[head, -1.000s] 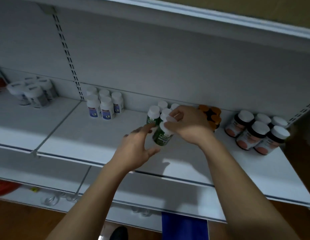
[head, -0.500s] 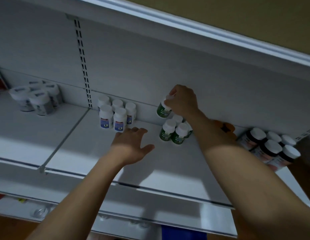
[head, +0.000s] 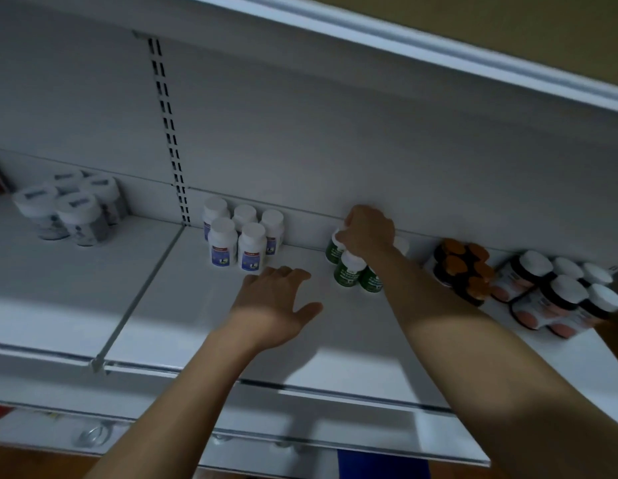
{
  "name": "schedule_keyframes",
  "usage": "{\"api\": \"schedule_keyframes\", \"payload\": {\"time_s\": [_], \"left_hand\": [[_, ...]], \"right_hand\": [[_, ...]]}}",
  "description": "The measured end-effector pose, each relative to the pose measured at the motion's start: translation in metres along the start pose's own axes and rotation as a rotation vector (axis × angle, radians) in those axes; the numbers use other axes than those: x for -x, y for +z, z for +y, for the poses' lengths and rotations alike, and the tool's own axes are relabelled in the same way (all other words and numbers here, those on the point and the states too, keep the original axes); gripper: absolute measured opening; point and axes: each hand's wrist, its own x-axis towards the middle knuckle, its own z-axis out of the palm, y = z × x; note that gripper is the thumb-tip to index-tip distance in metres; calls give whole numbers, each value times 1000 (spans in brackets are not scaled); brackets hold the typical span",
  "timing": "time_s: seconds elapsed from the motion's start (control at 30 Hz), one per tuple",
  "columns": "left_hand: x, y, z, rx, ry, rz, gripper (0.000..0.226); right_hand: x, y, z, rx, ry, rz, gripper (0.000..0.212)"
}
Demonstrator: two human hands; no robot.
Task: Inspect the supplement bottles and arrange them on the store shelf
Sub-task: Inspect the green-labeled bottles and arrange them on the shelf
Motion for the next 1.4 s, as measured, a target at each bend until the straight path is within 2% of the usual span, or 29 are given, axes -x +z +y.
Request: {"api": "schedule_keyframes", "payload": {"time_s": [0.27,0.33,0.47,0.53,0.6,0.67,0.73,0.9,1.1,1.17,1.27,1.4], "left_hand": [[-1,3,0,-10,30,-11,58],[-3,4,2,-18,41,-22,58],[-11,4,6,-46,71,-36,58],[-16,3,10,-44,86,-31,58],[-19,5,16,-40,97,-32,57],[-22,8,21,-45,112,-31,57],[-24,11,26,-47,122,-38,57],[-24,20,33,-34,124,-83,57],[-29,25,37,-35,161,-70,56],[-33,27,41,-30,189,-50,56],[-37,32,49,-23,216,-26,55],[-37,40,69,-45,241,-4,53]], "right_hand": [[-5,3,2,84,-2,46,35],[-3,-4,11,33,-2,77,39],[-1,-28,53,-144,79,141,31],[-1,-33,80,-157,135,90,29],[1,-34,100,-189,203,28,36],[3,-28,110,-253,258,-40,42],[7,-18,111,-327,286,-97,40],[9,-4,103,-447,292,-31,30],[14,-13,102,-477,291,-88,35],[22,-20,103,-445,232,-47,28],[48,-34,112,-493,178,49,32],[90,-47,146,-324,148,247,20]]}}
